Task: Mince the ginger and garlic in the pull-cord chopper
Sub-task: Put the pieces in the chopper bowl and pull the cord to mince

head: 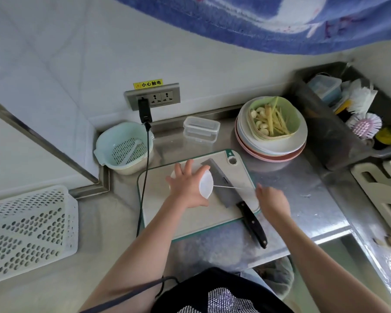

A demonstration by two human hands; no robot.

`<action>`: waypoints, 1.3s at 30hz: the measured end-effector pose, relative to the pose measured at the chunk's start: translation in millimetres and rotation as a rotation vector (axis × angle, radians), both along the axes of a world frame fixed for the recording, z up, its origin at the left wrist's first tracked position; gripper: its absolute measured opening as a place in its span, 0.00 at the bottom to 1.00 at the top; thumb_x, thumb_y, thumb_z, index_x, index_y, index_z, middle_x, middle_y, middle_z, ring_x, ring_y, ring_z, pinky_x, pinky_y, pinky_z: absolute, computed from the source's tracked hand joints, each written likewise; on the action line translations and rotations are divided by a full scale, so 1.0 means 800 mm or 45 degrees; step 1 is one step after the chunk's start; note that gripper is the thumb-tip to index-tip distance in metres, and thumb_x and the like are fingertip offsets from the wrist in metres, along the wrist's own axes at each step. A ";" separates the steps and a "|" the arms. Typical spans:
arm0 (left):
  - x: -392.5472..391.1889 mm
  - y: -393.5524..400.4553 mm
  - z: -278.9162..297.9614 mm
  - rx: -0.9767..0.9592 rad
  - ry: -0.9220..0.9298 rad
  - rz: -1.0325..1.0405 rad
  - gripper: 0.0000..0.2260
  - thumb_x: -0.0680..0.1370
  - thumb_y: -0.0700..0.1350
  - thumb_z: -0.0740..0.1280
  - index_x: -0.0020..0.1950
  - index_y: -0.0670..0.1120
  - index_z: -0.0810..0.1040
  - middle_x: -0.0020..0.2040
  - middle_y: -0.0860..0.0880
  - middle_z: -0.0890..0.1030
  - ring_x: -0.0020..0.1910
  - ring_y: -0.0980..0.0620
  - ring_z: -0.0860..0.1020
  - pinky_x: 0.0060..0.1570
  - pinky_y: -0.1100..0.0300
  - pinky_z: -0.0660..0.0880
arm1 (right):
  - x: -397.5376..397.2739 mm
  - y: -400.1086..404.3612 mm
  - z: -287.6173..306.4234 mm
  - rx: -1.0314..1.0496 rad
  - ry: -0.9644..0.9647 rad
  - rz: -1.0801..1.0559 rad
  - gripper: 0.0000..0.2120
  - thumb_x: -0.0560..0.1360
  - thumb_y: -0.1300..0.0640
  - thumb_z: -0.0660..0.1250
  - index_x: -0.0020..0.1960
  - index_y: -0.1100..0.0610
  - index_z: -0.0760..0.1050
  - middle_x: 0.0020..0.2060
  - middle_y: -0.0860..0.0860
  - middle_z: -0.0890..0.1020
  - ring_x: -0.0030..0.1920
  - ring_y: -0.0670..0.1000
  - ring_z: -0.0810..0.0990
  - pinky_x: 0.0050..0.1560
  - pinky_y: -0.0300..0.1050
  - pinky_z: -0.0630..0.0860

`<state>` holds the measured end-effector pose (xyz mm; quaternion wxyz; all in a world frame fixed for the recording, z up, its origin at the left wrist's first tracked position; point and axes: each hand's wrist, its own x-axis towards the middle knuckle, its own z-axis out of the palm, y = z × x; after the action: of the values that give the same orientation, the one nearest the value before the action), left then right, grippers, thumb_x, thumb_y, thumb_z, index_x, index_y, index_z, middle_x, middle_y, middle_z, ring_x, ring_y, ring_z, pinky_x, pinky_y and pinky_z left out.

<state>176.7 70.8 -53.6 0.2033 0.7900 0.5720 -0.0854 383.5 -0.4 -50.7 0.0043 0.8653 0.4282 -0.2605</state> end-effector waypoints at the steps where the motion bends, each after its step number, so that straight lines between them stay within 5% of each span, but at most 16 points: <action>1: 0.000 0.001 -0.001 -0.002 0.003 0.000 0.45 0.60 0.56 0.75 0.71 0.65 0.54 0.73 0.50 0.49 0.73 0.37 0.48 0.61 0.37 0.62 | -0.023 0.008 0.003 0.032 0.023 0.110 0.22 0.81 0.49 0.50 0.51 0.62 0.77 0.49 0.62 0.81 0.51 0.62 0.79 0.52 0.49 0.73; 4: -0.001 0.002 -0.004 -0.016 -0.003 0.008 0.44 0.62 0.58 0.75 0.71 0.66 0.53 0.74 0.50 0.47 0.74 0.38 0.47 0.63 0.35 0.62 | -0.117 0.026 0.019 0.139 0.110 0.577 0.18 0.82 0.53 0.51 0.55 0.61 0.76 0.51 0.60 0.80 0.53 0.60 0.78 0.48 0.46 0.68; 6: -0.004 0.001 -0.004 -0.002 0.007 0.017 0.45 0.61 0.59 0.74 0.71 0.66 0.53 0.74 0.51 0.47 0.73 0.38 0.48 0.62 0.36 0.63 | -0.121 0.032 0.024 0.177 0.036 0.661 0.21 0.83 0.51 0.49 0.55 0.62 0.77 0.51 0.60 0.81 0.54 0.60 0.77 0.51 0.47 0.67; 12: -0.003 0.000 -0.003 0.031 -0.002 0.020 0.45 0.59 0.58 0.74 0.70 0.66 0.54 0.73 0.51 0.51 0.72 0.38 0.50 0.61 0.39 0.64 | 0.012 -0.011 0.002 -0.119 -0.157 -0.094 0.22 0.82 0.52 0.47 0.55 0.61 0.78 0.54 0.61 0.81 0.54 0.61 0.78 0.55 0.49 0.70; 17: -0.004 0.001 -0.003 0.038 0.030 0.005 0.44 0.60 0.61 0.74 0.71 0.67 0.54 0.73 0.51 0.50 0.71 0.39 0.51 0.59 0.40 0.65 | -0.110 0.040 0.031 0.041 0.136 0.558 0.21 0.82 0.50 0.50 0.57 0.62 0.76 0.54 0.61 0.80 0.55 0.61 0.78 0.54 0.48 0.70; 19: -0.007 -0.001 -0.003 0.039 0.027 0.006 0.44 0.60 0.61 0.74 0.71 0.67 0.54 0.73 0.51 0.50 0.71 0.39 0.52 0.59 0.40 0.66 | -0.119 0.040 0.031 0.068 0.080 0.679 0.24 0.82 0.49 0.48 0.56 0.63 0.77 0.53 0.61 0.80 0.56 0.61 0.77 0.54 0.48 0.68; 25: -0.007 -0.002 -0.002 0.040 0.000 0.013 0.45 0.58 0.57 0.74 0.70 0.66 0.55 0.72 0.52 0.52 0.72 0.39 0.50 0.60 0.40 0.64 | 0.003 -0.002 0.006 -0.126 -0.173 0.106 0.21 0.82 0.52 0.47 0.55 0.58 0.78 0.54 0.59 0.81 0.54 0.59 0.78 0.56 0.48 0.69; 30: -0.007 0.000 -0.005 0.029 0.030 0.001 0.44 0.60 0.60 0.74 0.71 0.67 0.54 0.74 0.51 0.50 0.72 0.38 0.50 0.60 0.39 0.65 | -0.118 0.034 0.022 0.138 0.044 0.693 0.16 0.81 0.55 0.52 0.56 0.59 0.76 0.52 0.58 0.81 0.54 0.60 0.78 0.50 0.45 0.68; 32: -0.008 -0.001 -0.005 0.029 0.014 0.008 0.45 0.59 0.60 0.75 0.70 0.67 0.53 0.74 0.51 0.50 0.72 0.38 0.50 0.60 0.39 0.65 | -0.111 0.035 0.013 0.108 0.000 0.736 0.16 0.81 0.55 0.51 0.53 0.58 0.77 0.52 0.58 0.81 0.54 0.59 0.78 0.51 0.47 0.67; 34: -0.008 -0.001 -0.003 0.022 -0.007 0.015 0.46 0.58 0.58 0.75 0.70 0.67 0.54 0.73 0.52 0.50 0.72 0.39 0.49 0.61 0.39 0.64 | -0.057 0.020 -0.001 -0.035 -0.112 0.526 0.15 0.80 0.54 0.51 0.51 0.52 0.77 0.53 0.57 0.81 0.55 0.58 0.78 0.51 0.45 0.67; 37: -0.007 -0.002 -0.001 0.021 -0.011 0.021 0.44 0.59 0.56 0.74 0.70 0.66 0.54 0.72 0.52 0.51 0.72 0.39 0.49 0.61 0.39 0.62 | 0.011 -0.006 0.002 -0.116 -0.185 0.111 0.19 0.82 0.54 0.47 0.55 0.56 0.77 0.54 0.58 0.81 0.55 0.58 0.78 0.57 0.48 0.69; 39: -0.007 -0.002 -0.002 0.024 -0.003 0.017 0.44 0.59 0.57 0.74 0.70 0.66 0.54 0.72 0.51 0.51 0.72 0.39 0.49 0.61 0.39 0.62 | -0.013 0.004 0.008 -0.003 -0.160 0.217 0.21 0.83 0.53 0.47 0.55 0.58 0.77 0.53 0.59 0.81 0.55 0.59 0.78 0.57 0.48 0.70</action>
<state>171.4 69.0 -55.1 0.1972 0.7882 0.5778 -0.0777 373.3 2.8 -44.6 0.0543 0.8404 0.4988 -0.2048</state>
